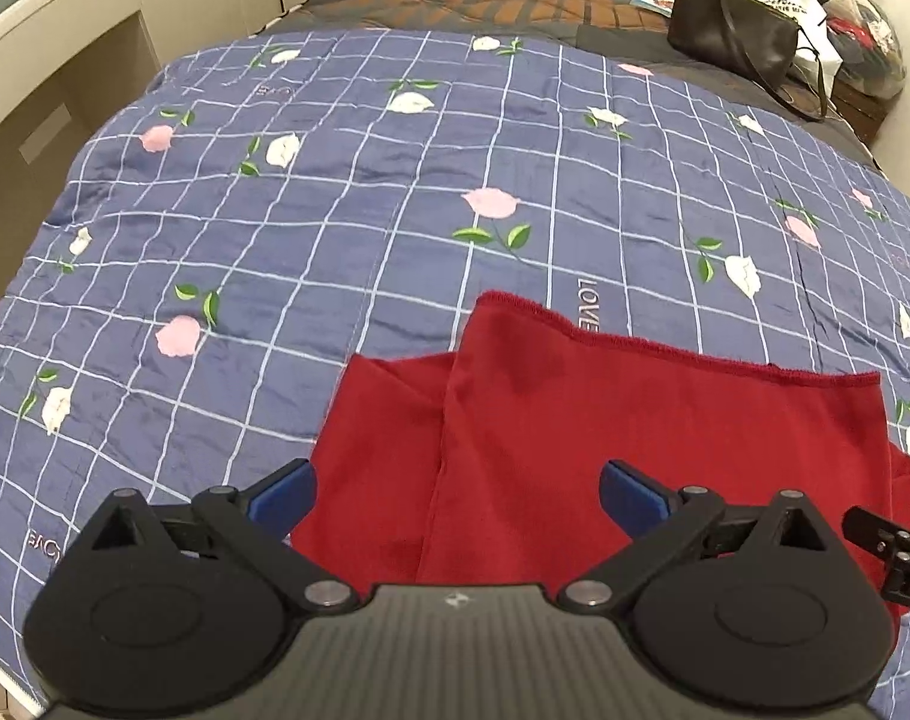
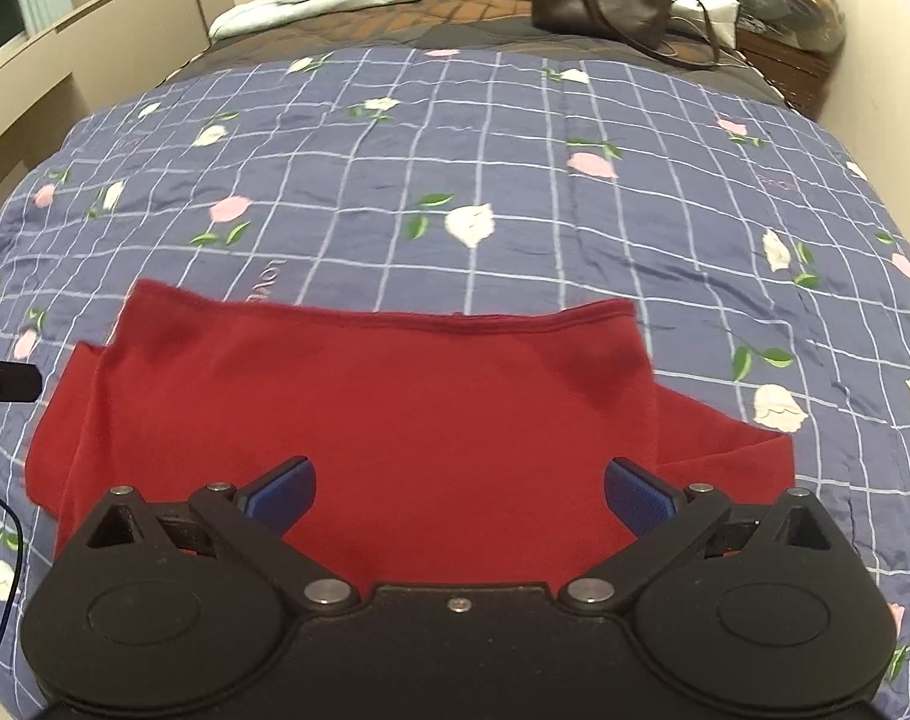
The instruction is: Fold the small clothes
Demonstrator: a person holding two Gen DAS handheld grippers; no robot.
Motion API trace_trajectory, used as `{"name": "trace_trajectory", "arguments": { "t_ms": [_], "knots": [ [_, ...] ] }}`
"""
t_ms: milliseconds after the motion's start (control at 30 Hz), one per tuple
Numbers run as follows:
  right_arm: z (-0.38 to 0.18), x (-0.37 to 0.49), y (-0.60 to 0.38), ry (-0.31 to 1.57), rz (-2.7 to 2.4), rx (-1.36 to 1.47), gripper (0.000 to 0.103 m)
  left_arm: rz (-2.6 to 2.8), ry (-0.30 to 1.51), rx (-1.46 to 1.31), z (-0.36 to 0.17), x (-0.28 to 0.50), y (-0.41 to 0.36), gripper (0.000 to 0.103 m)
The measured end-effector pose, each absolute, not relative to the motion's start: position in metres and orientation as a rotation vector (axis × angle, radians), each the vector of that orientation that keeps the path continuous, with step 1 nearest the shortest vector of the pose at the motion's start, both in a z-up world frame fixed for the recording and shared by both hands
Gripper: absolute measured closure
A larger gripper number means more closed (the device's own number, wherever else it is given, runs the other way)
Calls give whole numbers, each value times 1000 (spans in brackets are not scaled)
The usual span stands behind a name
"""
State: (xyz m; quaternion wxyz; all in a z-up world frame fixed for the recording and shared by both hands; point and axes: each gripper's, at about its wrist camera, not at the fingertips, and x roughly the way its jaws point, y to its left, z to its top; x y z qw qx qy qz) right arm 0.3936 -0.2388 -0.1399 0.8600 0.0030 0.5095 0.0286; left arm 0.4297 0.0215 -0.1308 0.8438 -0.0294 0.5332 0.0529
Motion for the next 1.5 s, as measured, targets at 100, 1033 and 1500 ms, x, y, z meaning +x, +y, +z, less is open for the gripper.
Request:
{"name": "trace_trajectory", "arguments": {
  "t_ms": [100, 1033, 1500],
  "knots": [
    [-145, 396, -226, 1103, 70, -1, 1, 102, 1137, -56, -135, 427, 30, 1],
    [-200, 369, -150, 1148, 40, -220, 1, 39, 1218, -157, -192, 388, 100, 1],
    [-237, 323, -136, 1206, 11, -311, 1, -66, 1209, -20, -209, 416, 88, 1]
  ]
}}
